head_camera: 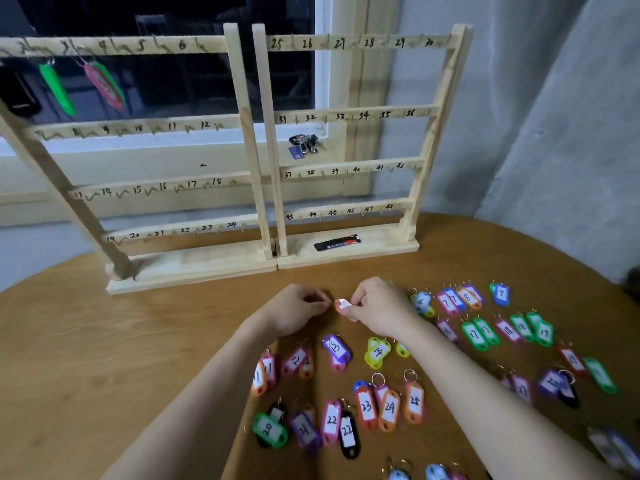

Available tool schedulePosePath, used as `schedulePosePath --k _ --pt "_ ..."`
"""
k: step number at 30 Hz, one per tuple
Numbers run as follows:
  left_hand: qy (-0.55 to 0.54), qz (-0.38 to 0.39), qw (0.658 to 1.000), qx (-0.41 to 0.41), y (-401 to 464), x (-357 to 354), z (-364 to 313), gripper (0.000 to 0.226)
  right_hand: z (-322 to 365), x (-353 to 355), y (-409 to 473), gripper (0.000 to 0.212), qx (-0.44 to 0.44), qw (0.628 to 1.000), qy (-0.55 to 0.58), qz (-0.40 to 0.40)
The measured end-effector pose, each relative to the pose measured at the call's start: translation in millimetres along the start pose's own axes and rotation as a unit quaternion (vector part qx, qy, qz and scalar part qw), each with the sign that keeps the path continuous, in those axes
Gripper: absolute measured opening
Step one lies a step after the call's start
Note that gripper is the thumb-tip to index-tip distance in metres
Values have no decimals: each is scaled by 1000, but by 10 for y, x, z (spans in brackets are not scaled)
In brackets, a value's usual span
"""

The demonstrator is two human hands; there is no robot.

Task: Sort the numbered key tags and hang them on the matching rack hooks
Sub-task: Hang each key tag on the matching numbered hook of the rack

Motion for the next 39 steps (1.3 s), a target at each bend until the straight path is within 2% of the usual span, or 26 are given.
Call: schedulePosePath --k 4,11,16,20,27,31,39 --pt "-3 4 1000 -4 -14 -10 5 15 37 -35 -15 25 2 1000 18 1" --pt "-22 -56 998 -5 6 -25 -19 7 12 -104 15 22 2 997 78 4" --pt "-14 -65 998 3 -43 -18 -62 9 24 -51 14 21 14 993 120 -18" --pt "-69 -77 995 -1 -135 76 -79 11 49 105 2 24 27 986 160 -39" --pt "-158 -156 974 -42 -452 607 -121 17 316 297 -118 10 63 954 292 2" --pt "-160 -200 964 -66 -670 1009 -210 20 614 396 -205 16 83 932 351 14" --pt "-131 -231 958 -105 -1110 1661 -529 19 1271 617 -447 25 142 919 367 32"
Point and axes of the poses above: each hand's wrist, its own y-axis towards the middle knuckle, its own x-axis out of the back of the hand, z = x × y, the point moved 8 cm from there along y, towards the middle knuckle, and after that the axes turned 5 degrees about -x, right-handed, at the moved point
